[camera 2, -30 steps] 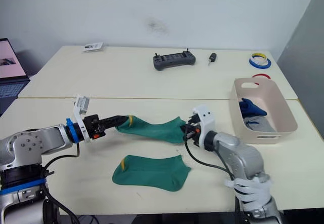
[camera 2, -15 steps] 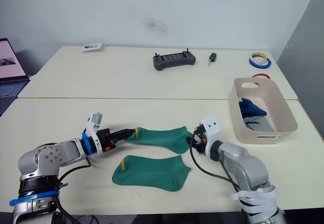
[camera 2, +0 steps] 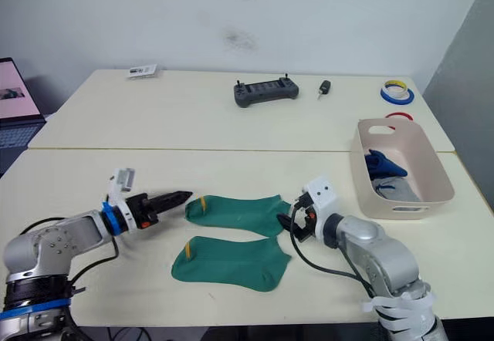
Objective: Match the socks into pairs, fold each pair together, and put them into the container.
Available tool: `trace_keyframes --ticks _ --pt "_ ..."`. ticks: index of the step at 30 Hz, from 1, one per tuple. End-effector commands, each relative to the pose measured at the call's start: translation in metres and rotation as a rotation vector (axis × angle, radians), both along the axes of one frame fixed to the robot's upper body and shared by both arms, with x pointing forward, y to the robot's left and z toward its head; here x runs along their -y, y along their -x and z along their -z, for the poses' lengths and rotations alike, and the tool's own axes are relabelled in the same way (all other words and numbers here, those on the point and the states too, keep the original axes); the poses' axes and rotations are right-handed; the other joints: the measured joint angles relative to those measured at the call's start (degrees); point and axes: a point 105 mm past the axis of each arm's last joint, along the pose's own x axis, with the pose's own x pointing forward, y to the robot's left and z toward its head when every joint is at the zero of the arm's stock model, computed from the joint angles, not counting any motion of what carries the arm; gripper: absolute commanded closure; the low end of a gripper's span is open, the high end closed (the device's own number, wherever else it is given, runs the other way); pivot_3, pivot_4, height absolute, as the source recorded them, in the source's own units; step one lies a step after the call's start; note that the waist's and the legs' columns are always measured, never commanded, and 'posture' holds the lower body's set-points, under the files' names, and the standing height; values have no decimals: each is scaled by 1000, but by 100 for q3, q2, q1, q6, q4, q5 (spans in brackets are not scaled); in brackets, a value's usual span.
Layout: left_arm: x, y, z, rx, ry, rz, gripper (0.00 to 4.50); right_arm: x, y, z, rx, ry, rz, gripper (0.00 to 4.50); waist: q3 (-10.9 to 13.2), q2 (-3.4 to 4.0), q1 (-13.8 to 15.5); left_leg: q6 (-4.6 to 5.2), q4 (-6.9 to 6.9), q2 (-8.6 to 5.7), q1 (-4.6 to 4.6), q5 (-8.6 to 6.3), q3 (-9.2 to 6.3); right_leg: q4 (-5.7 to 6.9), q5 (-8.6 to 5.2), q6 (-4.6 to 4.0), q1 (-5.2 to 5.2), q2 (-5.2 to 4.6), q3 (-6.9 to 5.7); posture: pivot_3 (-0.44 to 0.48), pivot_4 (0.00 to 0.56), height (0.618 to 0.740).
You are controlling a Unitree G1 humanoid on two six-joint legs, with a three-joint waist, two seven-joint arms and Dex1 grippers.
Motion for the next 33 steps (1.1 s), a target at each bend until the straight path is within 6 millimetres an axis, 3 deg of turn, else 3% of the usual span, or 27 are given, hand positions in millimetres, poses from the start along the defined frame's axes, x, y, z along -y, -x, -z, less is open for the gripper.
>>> trace_keyframes --ticks 1,6,10,13,22,23,25,33 --pt "-2 8 -6 -29 7 30 943 -4 0 -17 86 -8 -24 0 0 0 0 0 0 -1 0 0 1 0 0 0 0 0 1 0 150 740" --pt "25 13 10 -72 -15 110 943 -5 -2 -20 112 7 -40 0 0 0 20 0 -1 -3 -2 0 1 -3 0 0 2 -5 -2 0 150 740" --pt "35 10 23 -100 -28 118 943 -6 -4 -24 114 -2 -37 0 0 2 17 -1 -1 -2 -1 0 1 -3 0 0 4 -4 -1 0 150 740" --pt "38 7 26 -103 -13 116 1580 -7 -4 -22 48 -66 -15 0 0 2 17 -1 -1 -2 1 0 -1 -2 0 0 6 -3 -3 0 150 740" --pt "47 9 26 -103 10 161 4291 -7 -12 -6 -81 -117 34 0 0 2 12 -1 -3 -2 1 0 0 -2 0 0 3 -2 -2 0 150 740" --pt "47 10 26 -104 10 163 4496 -8 -13 -4 -90 -121 38 180 0 2 12 0 -4 -2 1 0 0 -2 0 0 3 -2 -2 0 150 740" --pt "48 10 27 -104 11 164 4500 -10 -15 -3 -103 -139 41 567 0 2 11 -1 -4 -2 0 0 1 -2 0 0 2 -2 -1 0 150 740" --pt "48 10 28 -99 11 162 4500 -18 -17 -4 -122 -183 27 3425 0 2 6 -1 -6 -2 0 0 1 -2 0 0 0 -2 -1 0 150 740"
